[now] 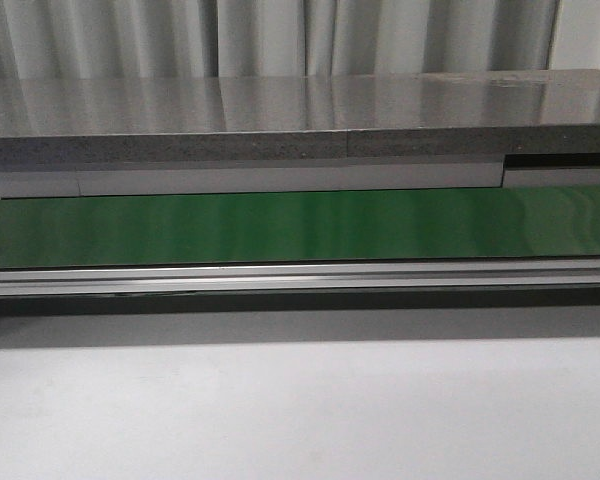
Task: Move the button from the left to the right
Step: 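Carry the button switch over the belt and set it down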
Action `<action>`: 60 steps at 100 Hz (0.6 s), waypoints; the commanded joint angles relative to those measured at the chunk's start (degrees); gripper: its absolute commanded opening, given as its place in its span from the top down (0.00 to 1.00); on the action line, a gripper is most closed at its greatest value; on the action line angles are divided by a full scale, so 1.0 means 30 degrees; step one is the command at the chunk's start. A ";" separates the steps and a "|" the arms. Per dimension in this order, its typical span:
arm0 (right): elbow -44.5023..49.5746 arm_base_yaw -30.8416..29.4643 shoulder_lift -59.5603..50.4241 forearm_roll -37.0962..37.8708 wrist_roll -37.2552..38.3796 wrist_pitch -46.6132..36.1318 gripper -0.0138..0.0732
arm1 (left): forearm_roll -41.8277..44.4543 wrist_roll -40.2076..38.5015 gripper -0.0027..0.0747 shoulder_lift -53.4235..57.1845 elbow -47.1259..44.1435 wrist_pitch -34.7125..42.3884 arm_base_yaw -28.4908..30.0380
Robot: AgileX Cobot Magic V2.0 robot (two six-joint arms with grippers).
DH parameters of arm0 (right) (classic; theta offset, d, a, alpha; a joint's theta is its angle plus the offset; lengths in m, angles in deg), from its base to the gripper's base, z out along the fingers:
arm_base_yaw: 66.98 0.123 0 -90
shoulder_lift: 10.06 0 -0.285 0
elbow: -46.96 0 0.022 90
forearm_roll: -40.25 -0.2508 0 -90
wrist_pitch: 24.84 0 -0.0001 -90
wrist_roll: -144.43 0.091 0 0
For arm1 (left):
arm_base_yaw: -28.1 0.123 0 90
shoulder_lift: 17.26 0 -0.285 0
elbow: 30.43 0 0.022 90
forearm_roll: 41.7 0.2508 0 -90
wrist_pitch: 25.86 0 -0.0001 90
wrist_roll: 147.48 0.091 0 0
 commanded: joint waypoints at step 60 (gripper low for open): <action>-0.0303 0.0066 -0.0410 0.0081 -0.0064 -0.1669 0.92 | -0.0438 -0.0040 0.25 0.0903 0.0428 0.1628 -0.0123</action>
